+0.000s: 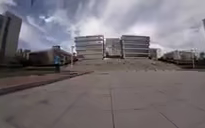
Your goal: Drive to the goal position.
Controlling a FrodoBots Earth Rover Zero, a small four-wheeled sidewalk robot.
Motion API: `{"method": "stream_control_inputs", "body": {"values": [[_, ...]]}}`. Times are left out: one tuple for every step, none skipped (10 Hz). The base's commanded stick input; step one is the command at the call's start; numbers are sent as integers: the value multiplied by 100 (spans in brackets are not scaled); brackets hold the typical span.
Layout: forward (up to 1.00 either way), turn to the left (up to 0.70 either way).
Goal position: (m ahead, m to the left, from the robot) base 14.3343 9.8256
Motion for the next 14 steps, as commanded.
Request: {"method": "stream_control_inputs", "body": {"values": [[70,0],[70,0],[70,0],[70,0],[70,0],[70,0],[70,0],[70,0],[70,0],[70,0],[70,0],[70,0],[70,0],[70,0]]}}
